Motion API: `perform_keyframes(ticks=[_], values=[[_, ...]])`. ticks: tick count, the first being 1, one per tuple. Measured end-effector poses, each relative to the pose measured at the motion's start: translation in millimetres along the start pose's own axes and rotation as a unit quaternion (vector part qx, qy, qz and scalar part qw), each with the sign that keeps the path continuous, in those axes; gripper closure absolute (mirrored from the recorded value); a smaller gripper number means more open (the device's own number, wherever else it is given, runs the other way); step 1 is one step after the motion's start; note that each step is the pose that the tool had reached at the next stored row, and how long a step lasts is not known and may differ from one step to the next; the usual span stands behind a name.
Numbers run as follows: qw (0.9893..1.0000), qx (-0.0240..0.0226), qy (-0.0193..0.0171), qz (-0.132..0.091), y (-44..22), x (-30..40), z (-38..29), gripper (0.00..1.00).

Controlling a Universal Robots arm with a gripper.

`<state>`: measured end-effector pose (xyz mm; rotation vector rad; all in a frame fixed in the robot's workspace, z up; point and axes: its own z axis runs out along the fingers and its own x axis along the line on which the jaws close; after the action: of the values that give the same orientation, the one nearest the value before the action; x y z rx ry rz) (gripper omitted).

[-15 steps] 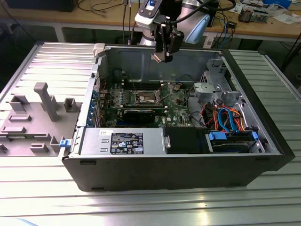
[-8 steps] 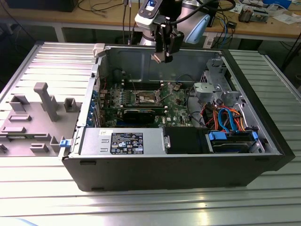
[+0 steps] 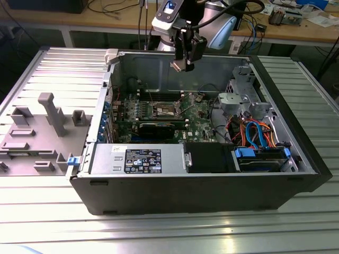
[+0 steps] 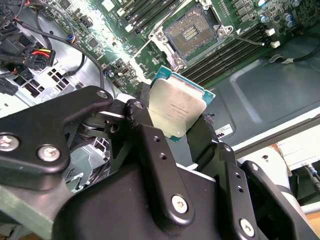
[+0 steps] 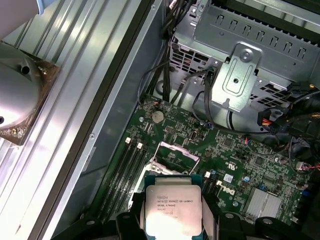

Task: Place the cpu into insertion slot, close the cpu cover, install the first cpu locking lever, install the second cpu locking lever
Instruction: 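Place the cpu into insertion slot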

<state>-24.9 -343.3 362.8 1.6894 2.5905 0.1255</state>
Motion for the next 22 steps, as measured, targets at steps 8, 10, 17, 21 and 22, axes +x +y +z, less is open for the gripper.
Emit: perform_keyframes(ticks=[8, 10, 17, 21, 22], values=[[1.0, 0.0, 0.0, 0.0, 0.0, 0.0, 0.1, 0.46], [1.0, 0.0, 0.0, 0.0, 0.0, 0.0, 0.2, 0.46], [0.9999, -0.0001, -0.0014, 0.015, 0.0, 0.0, 0.2, 0.46], [0.9998, -0.0001, -0.0019, 0.02, 0.0, 0.0, 0.2, 0.46], [0.9998, -0.0001, -0.0019, 0.021, 0.0, 0.0, 0.2, 0.46]])
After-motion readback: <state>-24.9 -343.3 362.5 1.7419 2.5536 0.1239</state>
